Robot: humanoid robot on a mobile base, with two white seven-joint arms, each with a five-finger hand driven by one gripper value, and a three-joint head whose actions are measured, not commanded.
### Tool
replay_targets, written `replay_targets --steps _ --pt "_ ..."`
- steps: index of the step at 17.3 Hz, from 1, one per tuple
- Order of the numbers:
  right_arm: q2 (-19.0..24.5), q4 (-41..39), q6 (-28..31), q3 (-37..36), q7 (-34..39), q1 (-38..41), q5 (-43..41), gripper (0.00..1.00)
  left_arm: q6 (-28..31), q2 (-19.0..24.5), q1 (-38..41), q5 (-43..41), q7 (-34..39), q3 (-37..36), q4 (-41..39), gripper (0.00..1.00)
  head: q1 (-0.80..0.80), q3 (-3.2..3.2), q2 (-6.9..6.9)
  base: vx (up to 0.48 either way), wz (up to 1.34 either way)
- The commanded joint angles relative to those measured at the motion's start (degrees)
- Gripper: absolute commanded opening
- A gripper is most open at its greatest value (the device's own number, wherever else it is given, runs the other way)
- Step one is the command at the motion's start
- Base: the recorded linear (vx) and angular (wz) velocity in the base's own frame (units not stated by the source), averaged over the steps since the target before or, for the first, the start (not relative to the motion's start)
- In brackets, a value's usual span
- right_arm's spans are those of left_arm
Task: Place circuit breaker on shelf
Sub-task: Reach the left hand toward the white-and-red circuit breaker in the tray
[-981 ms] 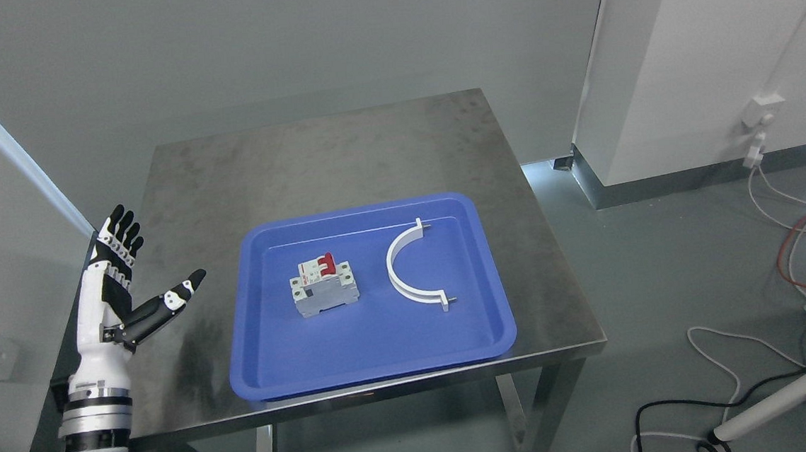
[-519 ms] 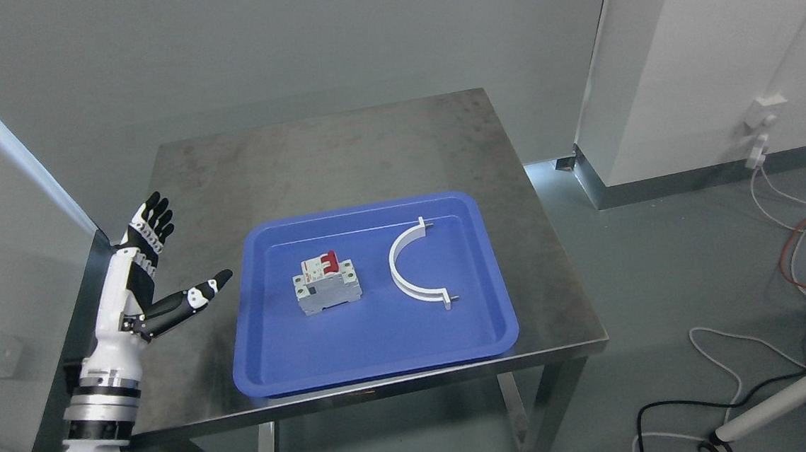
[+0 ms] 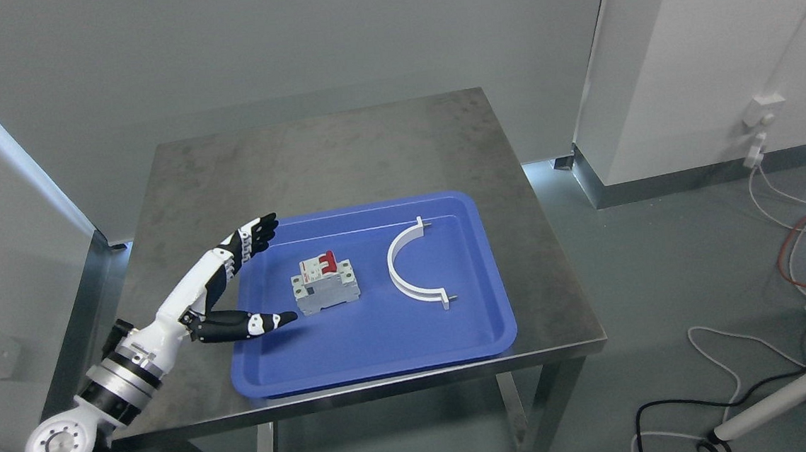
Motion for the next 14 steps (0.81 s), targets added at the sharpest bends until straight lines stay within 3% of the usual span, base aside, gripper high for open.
replay_targets --steps 1,4,7,14 --pt "-1.0 0.0 -1.0 1.1 0.0 0.0 0.0 1.00 3.5 4.3 -1.4 -8.7 -1.0 -8.5 0.0 0.97 0.00 0.00 0.00 0.000 0.00" --pt "-1.0 0.0 -1.0 1.1 -0.1 0.0 0.0 1.00 3.6 3.0 -1.6 -11.5 -1.0 -8.4 0.1 0.91 0.00 0.00 0.00 0.000 0.00" --pt "-1.0 0.0 -1.0 1.1 -0.1 0.0 0.0 1.00 5.1 0.7 -4.7 -12.0 -1.1 -8.3 0.3 0.74 0.00 0.00 0.00 0.000 0.00" --pt "-1.0 0.0 -1.0 1.1 -0.1 0.0 0.0 1.00 6.3 -3.7 -6.2 -13.9 -2.8 -7.9 1.4 0.50 0.00 0.00 0.00 0.001 -0.01"
